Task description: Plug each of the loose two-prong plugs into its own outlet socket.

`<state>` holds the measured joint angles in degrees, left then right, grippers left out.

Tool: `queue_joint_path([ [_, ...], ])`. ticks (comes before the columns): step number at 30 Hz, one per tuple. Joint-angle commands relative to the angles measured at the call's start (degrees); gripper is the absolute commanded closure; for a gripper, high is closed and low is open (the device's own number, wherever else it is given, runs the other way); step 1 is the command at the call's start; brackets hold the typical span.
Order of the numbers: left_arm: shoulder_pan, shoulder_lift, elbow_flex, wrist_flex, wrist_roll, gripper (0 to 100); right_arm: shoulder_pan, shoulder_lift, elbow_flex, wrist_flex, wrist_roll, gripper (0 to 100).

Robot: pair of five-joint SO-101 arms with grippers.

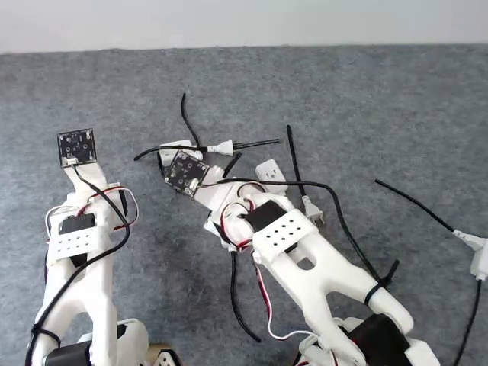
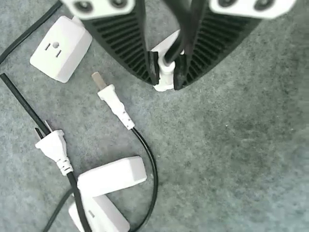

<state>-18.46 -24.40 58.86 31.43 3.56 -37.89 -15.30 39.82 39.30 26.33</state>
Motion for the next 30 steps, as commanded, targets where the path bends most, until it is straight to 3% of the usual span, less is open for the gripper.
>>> queue_joint_path([
  [1,-0.2,-1.1,-2.4,-1.8,0.4,99,0.0,0.1,-3.5,0.4,0.9,99.1],
  [15,-0.2,-1.1,-2.3,-1.8,0.4,99,2.9,0.2,-3.6,0.2,5.5,99.1],
  [30,-0.2,-1.0,-2.3,-1.8,0.3,99,2.9,9.9,-5.2,-1.4,3.5,99.0],
])
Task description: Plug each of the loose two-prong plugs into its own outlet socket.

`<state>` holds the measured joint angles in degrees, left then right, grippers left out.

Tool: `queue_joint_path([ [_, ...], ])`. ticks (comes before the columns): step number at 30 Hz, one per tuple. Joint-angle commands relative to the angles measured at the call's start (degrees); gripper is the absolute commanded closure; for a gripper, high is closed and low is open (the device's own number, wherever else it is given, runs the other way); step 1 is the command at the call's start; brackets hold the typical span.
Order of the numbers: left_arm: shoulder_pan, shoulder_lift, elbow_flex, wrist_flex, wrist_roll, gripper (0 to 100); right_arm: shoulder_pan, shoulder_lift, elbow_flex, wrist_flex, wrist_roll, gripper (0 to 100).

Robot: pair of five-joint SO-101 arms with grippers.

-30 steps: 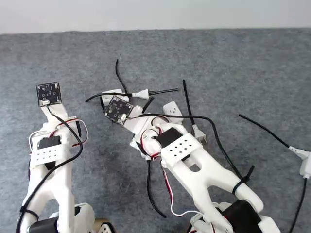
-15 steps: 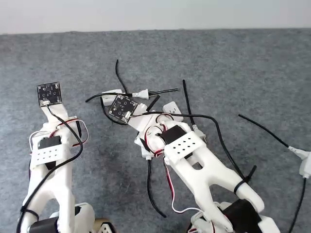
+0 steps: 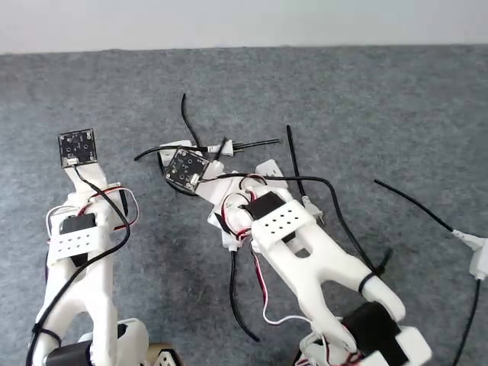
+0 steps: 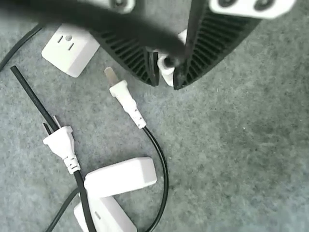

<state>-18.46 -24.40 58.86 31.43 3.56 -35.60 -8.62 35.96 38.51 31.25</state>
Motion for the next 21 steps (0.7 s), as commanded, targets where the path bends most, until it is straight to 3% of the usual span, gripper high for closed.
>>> queue_joint_path([
  [1,-0.2,-1.0,-2.3,-1.8,0.3,99,0.6,4.0,-1.3,-0.6,-2.2,99.0],
  [13,-0.2,-1.1,-1.3,-3.6,0.3,99,3.7,1.8,-0.1,1.7,-13.0,99.0],
  [21,-0.2,-1.1,-1.3,-3.7,0.3,99,4.7,-3.6,6.6,1.0,-13.3,99.0],
])
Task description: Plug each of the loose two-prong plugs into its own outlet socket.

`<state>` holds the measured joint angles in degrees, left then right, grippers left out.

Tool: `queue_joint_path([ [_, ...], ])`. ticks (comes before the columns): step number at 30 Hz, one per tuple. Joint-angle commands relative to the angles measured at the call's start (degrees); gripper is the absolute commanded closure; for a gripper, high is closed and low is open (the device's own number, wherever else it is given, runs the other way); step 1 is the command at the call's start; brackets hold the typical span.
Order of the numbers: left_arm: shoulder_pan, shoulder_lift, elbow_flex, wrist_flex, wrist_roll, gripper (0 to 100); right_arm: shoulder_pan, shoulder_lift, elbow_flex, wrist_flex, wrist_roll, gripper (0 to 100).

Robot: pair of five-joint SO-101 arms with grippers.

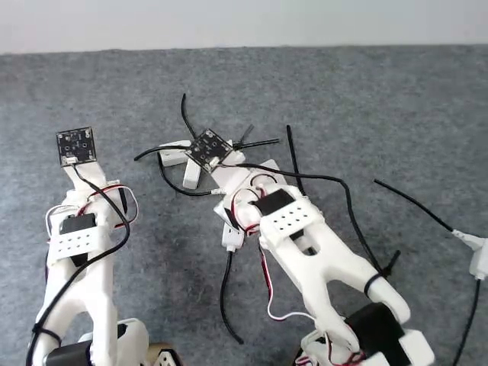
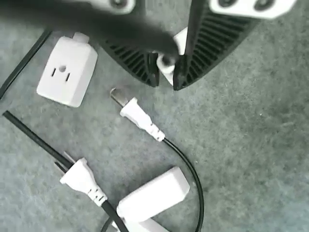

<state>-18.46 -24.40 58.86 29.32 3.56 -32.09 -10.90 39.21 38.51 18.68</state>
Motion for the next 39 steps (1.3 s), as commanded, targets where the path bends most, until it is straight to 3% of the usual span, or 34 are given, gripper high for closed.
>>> queue_joint_path([
  [1,-0.2,-1.1,-1.3,-1.6,0.3,99,1.1,-1.8,4.1,0.7,-0.9,99.0],
  [12,-0.2,-1.1,-1.3,-1.7,0.3,99,1.2,-3.6,8.9,-4.9,-5.3,99.0],
  [18,0.6,-1.1,-1.3,-1.7,0.3,99,-1.5,-3.6,9.6,-5.1,-0.8,97.6],
  [20,0.6,-1.1,-1.3,-1.7,0.3,99,-2.4,-3.8,9.6,-4.7,0.6,89.1],
  [24,0.6,-1.1,-1.3,-1.7,0.3,99,-4.0,-3.6,8.0,-3.0,-4.7,71.6],
  [30,0.6,-1.1,-1.2,-1.7,0.3,99,-5.1,-3.6,6.9,-3.3,-19.0,76.8],
  [37,0.6,-1.1,-1.2,-1.7,0.3,99,-5.9,-0.5,6.9,-3.1,-17.5,77.9],
  [39,0.6,-1.1,-1.2,-1.7,0.3,99,-5.9,-0.2,6.8,-3.3,-16.8,83.1],
])
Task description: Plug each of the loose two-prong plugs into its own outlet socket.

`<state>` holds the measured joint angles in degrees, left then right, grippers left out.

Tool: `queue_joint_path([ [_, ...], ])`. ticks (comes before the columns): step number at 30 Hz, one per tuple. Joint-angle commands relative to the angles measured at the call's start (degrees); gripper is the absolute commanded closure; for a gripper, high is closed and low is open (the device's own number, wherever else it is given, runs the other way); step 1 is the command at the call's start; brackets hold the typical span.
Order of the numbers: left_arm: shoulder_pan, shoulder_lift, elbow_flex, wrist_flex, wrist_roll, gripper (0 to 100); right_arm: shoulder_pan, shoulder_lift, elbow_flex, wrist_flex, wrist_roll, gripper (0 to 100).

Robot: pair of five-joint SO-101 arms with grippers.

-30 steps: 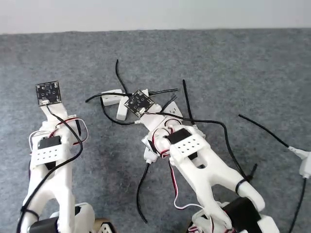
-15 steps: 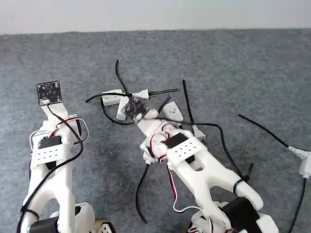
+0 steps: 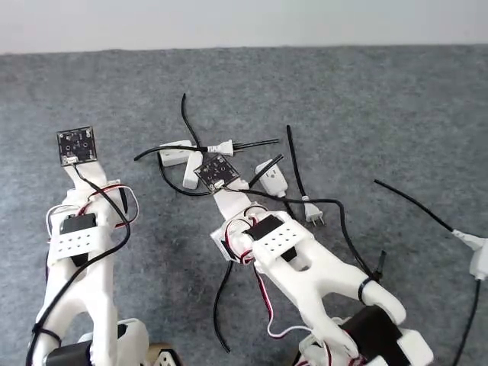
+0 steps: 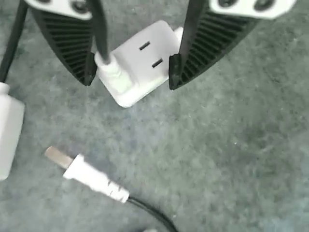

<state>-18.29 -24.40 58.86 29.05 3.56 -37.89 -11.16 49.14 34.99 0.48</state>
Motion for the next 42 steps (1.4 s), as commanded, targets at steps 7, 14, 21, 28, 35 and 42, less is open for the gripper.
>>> queue_joint_path([
  [7,0.4,-1.1,-1.2,-1.4,0.3,99,5.5,-0.7,-3.2,-0.8,1.2,98.0],
  [14,0.4,-1.1,-1.2,-1.4,0.3,99,10.0,-7.3,-3.2,3.1,1.4,99.0],
  [21,0.4,-1.1,-1.2,-1.4,0.3,99,26.0,-27.6,-3.2,15.5,4.5,99.0],
  [28,0.5,-1.1,-1.1,-1.4,0.3,99,51.1,-41.9,-2.8,22.1,11.4,99.0],
  [35,0.5,-1.1,-0.6,-1.5,0.3,99,78.8,-38.8,-0.9,12.3,18.8,99.0],
  [42,1.8,-1.1,0.0,-1.4,-1.1,99,98.8,-23.5,-1.0,-9.0,23.6,99.0],
])
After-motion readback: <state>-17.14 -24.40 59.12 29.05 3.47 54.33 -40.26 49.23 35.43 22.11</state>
